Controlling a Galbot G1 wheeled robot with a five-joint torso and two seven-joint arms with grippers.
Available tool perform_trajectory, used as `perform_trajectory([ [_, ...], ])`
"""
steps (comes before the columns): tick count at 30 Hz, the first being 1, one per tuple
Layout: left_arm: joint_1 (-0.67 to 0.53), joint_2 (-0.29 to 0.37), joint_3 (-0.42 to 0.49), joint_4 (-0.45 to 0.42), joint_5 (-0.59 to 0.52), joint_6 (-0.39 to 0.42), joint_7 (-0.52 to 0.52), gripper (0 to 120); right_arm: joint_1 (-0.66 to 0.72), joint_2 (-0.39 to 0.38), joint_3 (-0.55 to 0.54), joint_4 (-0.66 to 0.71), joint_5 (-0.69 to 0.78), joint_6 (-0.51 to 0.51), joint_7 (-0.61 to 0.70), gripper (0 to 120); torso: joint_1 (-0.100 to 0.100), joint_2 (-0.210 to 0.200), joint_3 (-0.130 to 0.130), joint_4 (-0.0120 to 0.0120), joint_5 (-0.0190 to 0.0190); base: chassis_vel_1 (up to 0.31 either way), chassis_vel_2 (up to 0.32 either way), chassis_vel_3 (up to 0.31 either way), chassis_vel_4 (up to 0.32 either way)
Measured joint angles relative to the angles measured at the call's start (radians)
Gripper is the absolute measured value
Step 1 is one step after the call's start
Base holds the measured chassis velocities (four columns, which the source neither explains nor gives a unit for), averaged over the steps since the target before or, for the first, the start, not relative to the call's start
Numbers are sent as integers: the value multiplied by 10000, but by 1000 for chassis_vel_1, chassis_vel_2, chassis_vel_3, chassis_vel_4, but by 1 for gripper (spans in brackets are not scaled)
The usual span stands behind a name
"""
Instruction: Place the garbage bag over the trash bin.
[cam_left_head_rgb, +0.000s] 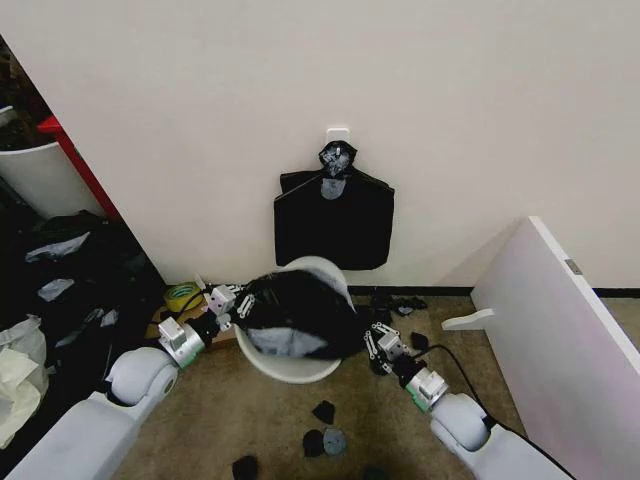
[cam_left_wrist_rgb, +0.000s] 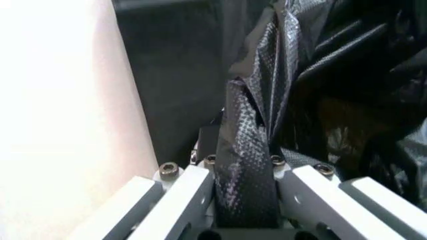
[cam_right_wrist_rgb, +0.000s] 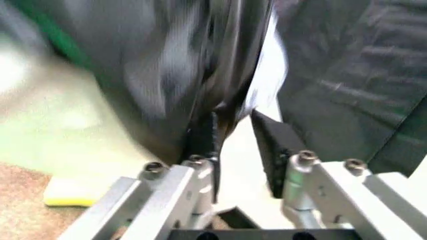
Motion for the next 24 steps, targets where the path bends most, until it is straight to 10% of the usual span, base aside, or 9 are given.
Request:
perform_trajectory([
  [12, -91, -184, 302, -62, 349, 731, -1188, 1, -113, -186, 553, 482, 1597, 400, -446, 61, 0, 0, 0, 1, 2, 0, 0, 0, 0],
  [18, 148, -203, 259, -565, 415, 1379, -1983, 1, -669, -371, 474, 2342, 3005, -979, 1450, 89, 0, 1, -1, 0, 0, 0, 0, 0, 0],
  [24, 407, -202, 159, -1226, 11, 2218, -2671, 1, -1118, -498, 504, 3149, 1593, -290, 867, 100, -1, 2, -1, 1, 0, 0, 0, 0, 0],
])
